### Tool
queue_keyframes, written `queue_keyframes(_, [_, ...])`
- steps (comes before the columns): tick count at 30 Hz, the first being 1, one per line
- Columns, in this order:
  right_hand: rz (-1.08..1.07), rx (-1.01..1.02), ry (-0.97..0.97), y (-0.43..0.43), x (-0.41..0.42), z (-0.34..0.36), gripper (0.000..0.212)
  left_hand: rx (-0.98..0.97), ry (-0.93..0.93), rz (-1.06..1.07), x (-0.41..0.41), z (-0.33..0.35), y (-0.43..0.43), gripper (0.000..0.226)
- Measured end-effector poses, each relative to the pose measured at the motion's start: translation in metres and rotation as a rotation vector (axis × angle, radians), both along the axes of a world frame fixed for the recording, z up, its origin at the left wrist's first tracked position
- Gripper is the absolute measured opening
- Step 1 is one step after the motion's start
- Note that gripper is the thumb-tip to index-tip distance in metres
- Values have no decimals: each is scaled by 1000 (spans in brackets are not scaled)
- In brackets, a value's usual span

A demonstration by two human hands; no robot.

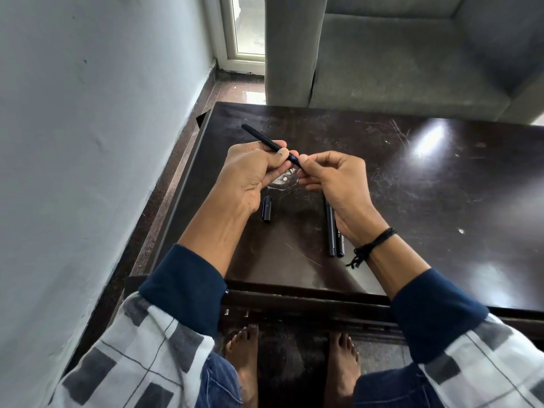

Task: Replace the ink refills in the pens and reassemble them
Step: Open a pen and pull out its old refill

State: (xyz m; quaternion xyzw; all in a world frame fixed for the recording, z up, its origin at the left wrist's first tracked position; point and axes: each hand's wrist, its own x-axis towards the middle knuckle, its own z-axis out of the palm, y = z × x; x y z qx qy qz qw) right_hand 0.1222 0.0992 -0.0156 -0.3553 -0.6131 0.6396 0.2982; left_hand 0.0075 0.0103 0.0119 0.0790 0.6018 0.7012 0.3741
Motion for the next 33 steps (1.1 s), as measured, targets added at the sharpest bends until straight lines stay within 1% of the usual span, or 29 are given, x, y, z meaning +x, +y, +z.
queue_keyframes(2, [3,24,11,1,0,0,8,7,-5,-5,0,0,0,15])
queue_keyframes(7, [34,64,20,2,1,-2,18,17,-4,-1,0,1,-1,16])
queue_keyframes(12, [32,38,46,1,1,0,20,6,0,-10,0,1,-2,16])
queue_keyframes(16, [30,41,29,1,1,1,9,3,-1,-21,0,1,-2,16])
queue_keyframes(19, [33,36,26,0,0,2,6,8,-7,-21,-2,0,-2,18])
queue_keyframes(25, [72,55,-36,3,1,-1,13,27,-22,12,-12,1,-3,17])
queue_keyframes(28, [103,69,-69,6,1,-3,14,35,6,34,-15,0,-4,18])
queue_keyframes(33, [135,116,-191,14,4,-5,12,69,2,110,-25,0,-4,20])
